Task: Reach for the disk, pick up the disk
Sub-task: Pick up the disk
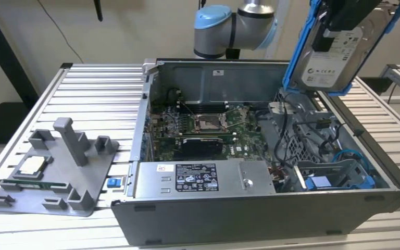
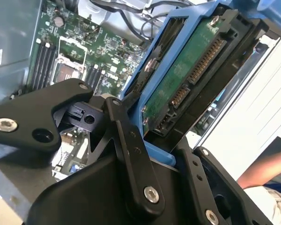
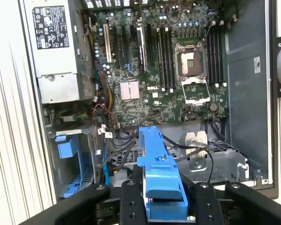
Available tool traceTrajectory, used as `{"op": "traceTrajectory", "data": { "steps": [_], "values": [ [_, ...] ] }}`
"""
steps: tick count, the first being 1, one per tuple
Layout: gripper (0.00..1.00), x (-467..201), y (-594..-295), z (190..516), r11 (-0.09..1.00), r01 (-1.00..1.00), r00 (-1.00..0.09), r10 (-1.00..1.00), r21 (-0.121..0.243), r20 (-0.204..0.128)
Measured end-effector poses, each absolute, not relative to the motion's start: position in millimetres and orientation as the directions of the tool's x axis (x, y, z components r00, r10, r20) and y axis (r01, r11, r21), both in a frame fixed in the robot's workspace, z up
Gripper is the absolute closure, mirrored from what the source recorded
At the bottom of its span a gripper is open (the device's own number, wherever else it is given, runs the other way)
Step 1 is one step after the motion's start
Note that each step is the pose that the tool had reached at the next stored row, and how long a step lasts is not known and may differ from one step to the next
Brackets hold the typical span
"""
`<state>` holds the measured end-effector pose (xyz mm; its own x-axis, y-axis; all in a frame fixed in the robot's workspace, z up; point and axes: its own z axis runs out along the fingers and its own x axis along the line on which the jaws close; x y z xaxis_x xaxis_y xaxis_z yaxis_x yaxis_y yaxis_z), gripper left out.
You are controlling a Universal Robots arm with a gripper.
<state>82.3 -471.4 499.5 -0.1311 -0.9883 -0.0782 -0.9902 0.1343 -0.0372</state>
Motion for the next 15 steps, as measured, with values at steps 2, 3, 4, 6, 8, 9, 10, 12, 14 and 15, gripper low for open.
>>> {"op": "traceTrajectory", "data": {
  "steps": [2,3,4,6,8,9,10,12,14,15],
  "values": [
    [1.0,82.4,-471.5,499.5,0.134,-0.99,-0.131,-0.988,-0.037,-0.077],
    [1.0,82.4,-471.5,499.5,0.134,-0.99,-0.131,-0.988,-0.037,-0.077],
    [1.0,82.4,-471.5,499.4,0.134,-0.99,-0.131,-0.988,-0.037,-0.077],
    [1.0,82.4,-472.3,499.0,0.134,-0.99,-0.131,-0.989,-0.038,-0.076],
    [1.0,82.4,-475.4,497.5,0.134,-0.99,-0.131,-0.989,-0.038,-0.075],
    [1.0,82.4,-477.9,496.7,0.134,-0.99,-0.131,-0.989,-0.038,-0.074],
    [1.0,82.4,-481.0,495.8,0.134,-0.99,-0.131,-0.989,-0.038,-0.074],
    [1.0,82.4,-488.0,494.2,0.134,-0.99,-0.131,-0.989,-0.038,-0.074],
    [1.0,82.4,-496.7,492.6,0.134,-0.99,-0.131,-0.989,-0.038,-0.074],
    [1.0,82.4,-501.5,491.8,0.134,-0.99,-0.131,-0.989,-0.038,-0.074]
  ]
}}
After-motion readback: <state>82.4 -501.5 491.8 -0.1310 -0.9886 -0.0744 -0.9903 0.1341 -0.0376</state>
